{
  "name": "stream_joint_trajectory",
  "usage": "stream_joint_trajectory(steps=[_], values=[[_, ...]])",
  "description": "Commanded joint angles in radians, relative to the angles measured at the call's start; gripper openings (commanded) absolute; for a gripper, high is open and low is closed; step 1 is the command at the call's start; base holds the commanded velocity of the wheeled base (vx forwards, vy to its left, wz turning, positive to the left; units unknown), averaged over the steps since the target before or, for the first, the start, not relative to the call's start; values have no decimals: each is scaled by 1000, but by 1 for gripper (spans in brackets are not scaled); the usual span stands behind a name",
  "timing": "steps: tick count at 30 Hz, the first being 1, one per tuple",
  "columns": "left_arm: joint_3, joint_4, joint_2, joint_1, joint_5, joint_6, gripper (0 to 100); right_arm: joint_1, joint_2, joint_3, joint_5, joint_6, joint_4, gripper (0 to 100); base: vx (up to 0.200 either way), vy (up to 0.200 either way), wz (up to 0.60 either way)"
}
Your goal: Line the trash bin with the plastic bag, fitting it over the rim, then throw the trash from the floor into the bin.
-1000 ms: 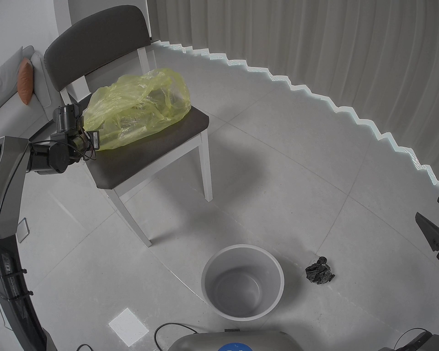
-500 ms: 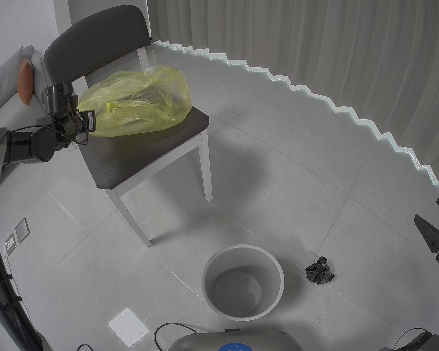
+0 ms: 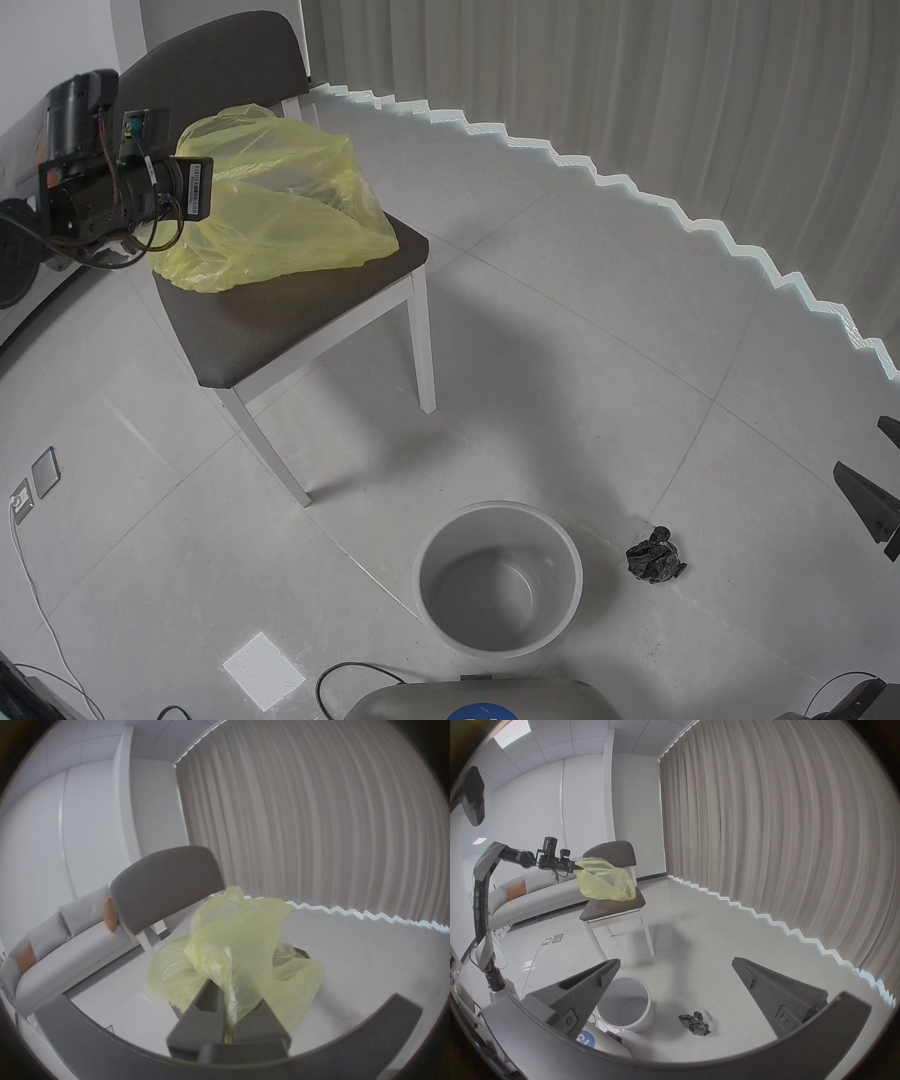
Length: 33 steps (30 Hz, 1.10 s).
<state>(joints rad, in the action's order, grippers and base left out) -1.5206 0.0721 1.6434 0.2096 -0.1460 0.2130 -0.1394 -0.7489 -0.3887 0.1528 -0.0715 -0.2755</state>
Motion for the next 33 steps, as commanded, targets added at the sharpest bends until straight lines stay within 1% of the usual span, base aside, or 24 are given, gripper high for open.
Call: stream_joint_trajectory(steps=[1, 4, 6, 7, 10, 16, 18, 20, 21, 22, 25, 29, 30, 32, 33], values=[[-61, -130, -155, 142, 22, 52, 0, -11, 6, -4, -1, 15, -2, 100, 0, 0, 0], [-108, -229, -182, 217, 19, 74, 0, -11, 5, -2, 4, 33, -7, 100, 0, 0, 0], [-108, -229, -182, 217, 19, 74, 0, -11, 5, -2, 4, 33, -7, 100, 0, 0, 0], [-141, -313, -205, 278, 23, 98, 0, -11, 5, -1, 8, 35, -8, 100, 0, 0, 0], [-161, -367, -221, 335, 25, 126, 0, -11, 3, -4, 10, 41, -8, 100, 0, 0, 0], [-190, -379, -228, 436, 23, 135, 0, -11, -3, -2, 10, 59, -5, 100, 0, 0, 0], [-188, -379, -231, 468, 23, 135, 0, -19, -9, -1, 11, 76, -4, 100, 0, 0, 0], [-188, -379, -235, 511, 16, 137, 0, -45, -18, 1, 11, 93, -4, 100, 0, 0, 0], [-188, -379, -235, 511, 16, 137, 0, -45, -18, 1, 11, 93, -4, 100, 0, 0, 0], [-194, -374, -234, 553, 9, 138, 0, -94, -21, 1, 10, 127, -2, 100, 0, 0, 0], [-213, -374, -226, 585, -3, 138, 0, -164, -35, -7, 1, 188, -4, 100, 0, 0, 0], [-233, -373, -221, 611, -12, 138, 0, -212, -58, -19, -1, 268, -8, 100, 0, 0, 0], [-233, -373, -221, 613, -12, 138, 0, -213, -59, -21, -1, 269, -8, 100, 0, 0, 0], [-236, -373, -220, 643, -14, 140, 0, -232, -90, -41, -1, 337, -11, 100, 0, 0, 0], [-236, -373, -220, 645, -14, 140, 0, -232, -92, -42, -2, 340, -11, 100, 0, 0, 0]])
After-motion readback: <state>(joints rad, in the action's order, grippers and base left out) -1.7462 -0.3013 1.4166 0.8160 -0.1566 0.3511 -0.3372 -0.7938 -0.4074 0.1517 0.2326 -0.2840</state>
